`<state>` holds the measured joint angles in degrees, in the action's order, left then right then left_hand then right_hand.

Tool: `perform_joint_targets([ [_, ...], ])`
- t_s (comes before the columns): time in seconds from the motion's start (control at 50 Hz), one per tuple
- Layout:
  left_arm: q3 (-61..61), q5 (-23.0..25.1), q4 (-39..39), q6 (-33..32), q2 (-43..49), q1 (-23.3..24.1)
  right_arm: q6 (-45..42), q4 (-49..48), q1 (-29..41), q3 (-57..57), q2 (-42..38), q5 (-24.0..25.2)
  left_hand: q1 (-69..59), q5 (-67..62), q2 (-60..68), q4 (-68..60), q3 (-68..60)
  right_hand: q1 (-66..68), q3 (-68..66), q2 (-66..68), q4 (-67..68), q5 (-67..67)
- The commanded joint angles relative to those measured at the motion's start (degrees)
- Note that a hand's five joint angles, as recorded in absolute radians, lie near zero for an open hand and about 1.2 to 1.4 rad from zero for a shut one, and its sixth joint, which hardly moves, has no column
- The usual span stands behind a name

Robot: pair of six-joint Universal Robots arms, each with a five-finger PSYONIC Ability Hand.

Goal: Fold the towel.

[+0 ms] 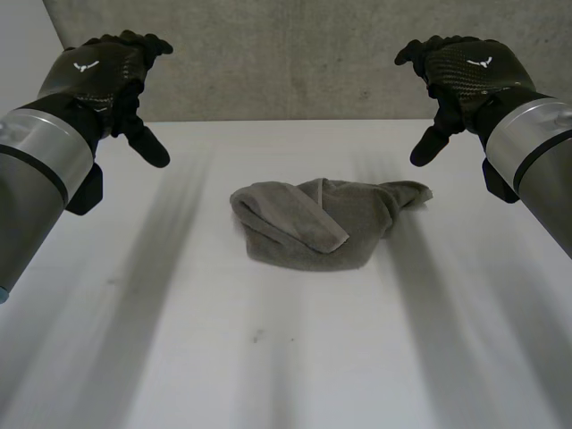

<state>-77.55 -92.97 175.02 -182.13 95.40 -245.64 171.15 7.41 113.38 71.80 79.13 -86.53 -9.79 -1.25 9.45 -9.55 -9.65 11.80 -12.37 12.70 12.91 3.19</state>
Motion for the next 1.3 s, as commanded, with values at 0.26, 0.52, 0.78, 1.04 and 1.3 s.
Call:
perform_joint_targets([
  [0.26,6.2,9.9,7.7,-3.9,23.1,6.1,-8.6,0.2,-1.0,-1.1,-9.4,3.6,-5.3,-3.8,5.6,-5.5,-5.4,-1.8,2.4,-2.7,-2.9,-3.2],
  [0.52,28.8,10.1,6.9,-18.2,47.1,11.1,-8.7,0.1,-1.6,-1.2,-14.2,3.7,-8.5,-7.0,8.8,-8.7,-8.6,-1.8,2.4,-2.7,-2.9,-3.2],
  [0.78,42.1,9.8,1.5,-19.6,56.9,11.0,-9.3,-0.4,-2.2,-2.3,-19.3,3.6,-47.2,-45.7,47.5,-47.4,-47.3,-1.8,2.4,-2.7,-2.9,-3.2],
  [1.04,32.3,7.2,-5.4,-19.6,46.8,9.6,-10.3,-0.2,-3.2,-3.5,-21.7,4.7,-70.2,-68.7,70.6,-70.5,-70.4,-1.8,2.4,-2.7,-2.9,-3.2],
  [1.3,26.2,7.7,6.0,-19.8,43.9,8.9,-9.7,-0.5,-3.5,-5.8,-26.4,5.5,-25.8,-24.4,26.2,-26.1,-26.0,-1.8,2.4,-2.7,-2.9,-3.2],
])
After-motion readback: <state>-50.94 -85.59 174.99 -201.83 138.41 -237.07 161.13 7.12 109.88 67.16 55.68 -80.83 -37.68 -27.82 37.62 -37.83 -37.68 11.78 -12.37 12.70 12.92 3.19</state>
